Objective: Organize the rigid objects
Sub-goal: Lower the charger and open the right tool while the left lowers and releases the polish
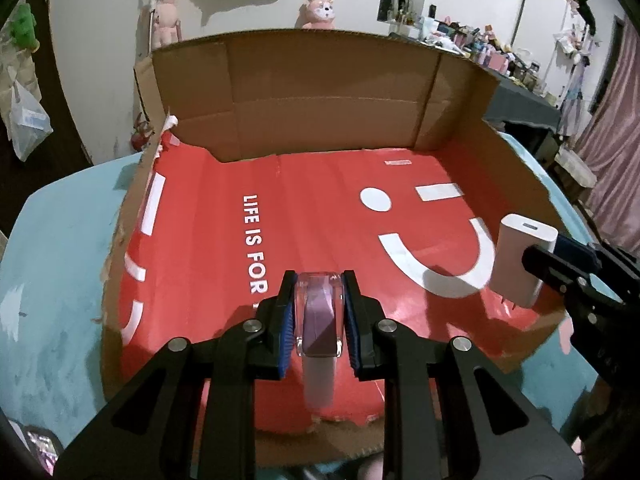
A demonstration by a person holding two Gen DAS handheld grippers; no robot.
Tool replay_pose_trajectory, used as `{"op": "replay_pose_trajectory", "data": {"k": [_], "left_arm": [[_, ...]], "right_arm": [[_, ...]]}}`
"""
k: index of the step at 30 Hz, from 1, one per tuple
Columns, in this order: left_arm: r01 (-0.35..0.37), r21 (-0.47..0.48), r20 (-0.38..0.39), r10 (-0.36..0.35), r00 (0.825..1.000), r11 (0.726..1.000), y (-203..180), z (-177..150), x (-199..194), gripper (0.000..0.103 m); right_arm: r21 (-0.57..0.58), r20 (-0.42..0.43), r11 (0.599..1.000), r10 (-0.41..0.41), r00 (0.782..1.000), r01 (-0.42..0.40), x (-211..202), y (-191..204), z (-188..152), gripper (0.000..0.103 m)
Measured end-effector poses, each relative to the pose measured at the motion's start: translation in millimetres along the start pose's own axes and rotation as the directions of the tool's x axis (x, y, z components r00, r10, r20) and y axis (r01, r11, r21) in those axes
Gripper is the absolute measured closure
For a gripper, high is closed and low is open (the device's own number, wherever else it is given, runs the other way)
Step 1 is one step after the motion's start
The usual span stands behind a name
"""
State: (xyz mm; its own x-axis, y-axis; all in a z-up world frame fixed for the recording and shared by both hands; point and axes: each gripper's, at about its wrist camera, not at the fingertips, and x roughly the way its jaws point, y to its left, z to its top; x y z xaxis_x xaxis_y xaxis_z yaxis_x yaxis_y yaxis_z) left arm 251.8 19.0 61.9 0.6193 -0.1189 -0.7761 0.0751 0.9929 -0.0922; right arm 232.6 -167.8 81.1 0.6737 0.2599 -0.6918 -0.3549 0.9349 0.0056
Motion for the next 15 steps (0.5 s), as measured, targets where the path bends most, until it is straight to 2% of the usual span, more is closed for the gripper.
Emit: {"op": "replay_pose_trajectory", "data": {"k": [15], "left_arm": [[0.001,-0.017,-0.058,-0.002,0.998,1.0,6.2,11.4,39.4,0.083]], "right_arm": [[0.025,-0.029,1.0,-0.007,1.0,0.007,27.7,-3.6,5.8,0.075]]}}
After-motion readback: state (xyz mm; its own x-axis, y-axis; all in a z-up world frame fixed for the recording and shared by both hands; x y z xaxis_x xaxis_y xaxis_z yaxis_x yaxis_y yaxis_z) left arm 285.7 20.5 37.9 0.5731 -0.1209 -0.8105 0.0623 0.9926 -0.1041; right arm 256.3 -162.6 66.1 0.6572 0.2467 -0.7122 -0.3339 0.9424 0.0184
